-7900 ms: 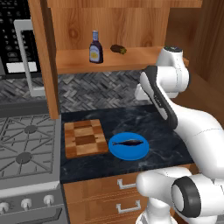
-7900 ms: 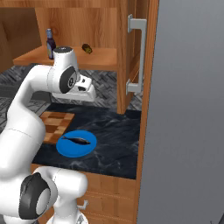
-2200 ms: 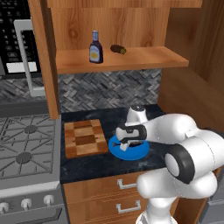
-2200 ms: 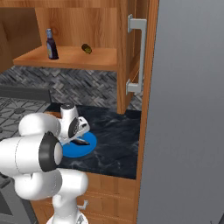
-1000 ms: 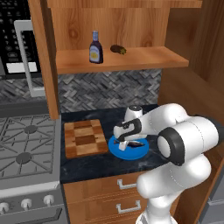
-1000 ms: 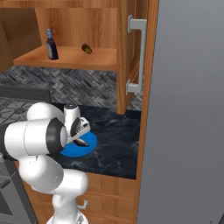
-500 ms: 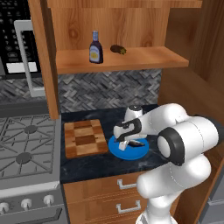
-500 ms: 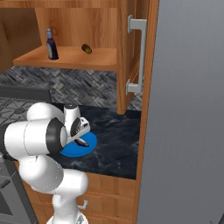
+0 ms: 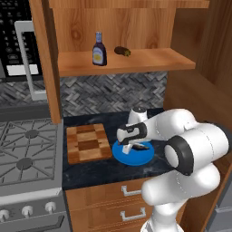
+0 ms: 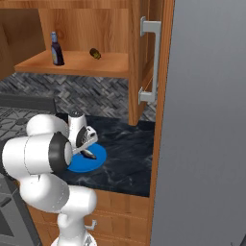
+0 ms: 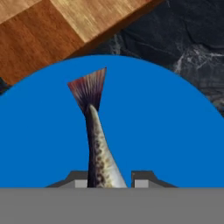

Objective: Pick the fish from the plate and place it on the cutting board. Then pick the condiment bottle from the cabinet and place it next to the cutting board.

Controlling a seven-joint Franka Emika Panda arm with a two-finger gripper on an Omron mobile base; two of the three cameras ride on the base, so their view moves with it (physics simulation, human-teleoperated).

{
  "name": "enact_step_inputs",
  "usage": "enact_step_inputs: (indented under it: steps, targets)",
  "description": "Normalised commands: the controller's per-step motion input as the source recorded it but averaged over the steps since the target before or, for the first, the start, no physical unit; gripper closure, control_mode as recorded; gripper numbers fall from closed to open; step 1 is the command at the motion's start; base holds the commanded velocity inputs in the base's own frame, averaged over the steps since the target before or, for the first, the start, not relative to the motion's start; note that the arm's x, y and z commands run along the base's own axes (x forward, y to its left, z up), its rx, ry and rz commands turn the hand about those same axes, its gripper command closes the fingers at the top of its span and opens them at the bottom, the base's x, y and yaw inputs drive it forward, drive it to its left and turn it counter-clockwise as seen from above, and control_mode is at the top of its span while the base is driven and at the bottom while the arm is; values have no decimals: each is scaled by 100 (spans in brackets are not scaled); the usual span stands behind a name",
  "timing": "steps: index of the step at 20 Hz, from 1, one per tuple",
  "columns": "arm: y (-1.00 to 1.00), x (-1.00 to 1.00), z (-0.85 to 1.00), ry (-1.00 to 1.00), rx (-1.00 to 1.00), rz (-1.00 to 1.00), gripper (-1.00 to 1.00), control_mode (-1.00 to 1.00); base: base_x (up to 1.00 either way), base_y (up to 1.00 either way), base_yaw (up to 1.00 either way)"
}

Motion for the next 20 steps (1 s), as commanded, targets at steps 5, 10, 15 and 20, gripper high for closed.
enact_step_inputs:
  steps: [5, 10, 15, 20]
  targets:
    - [13, 0, 24, -5, 0, 1, 100, -100, 0, 0, 0]
    - [21, 0, 21, -6, 0, 0, 100, -100, 0, 0, 0]
    - [27, 0, 16, -3, 0, 0, 100, -100, 0, 0, 0]
    - [33, 0, 13, -1, 0, 0, 100, -100, 0, 0, 0]
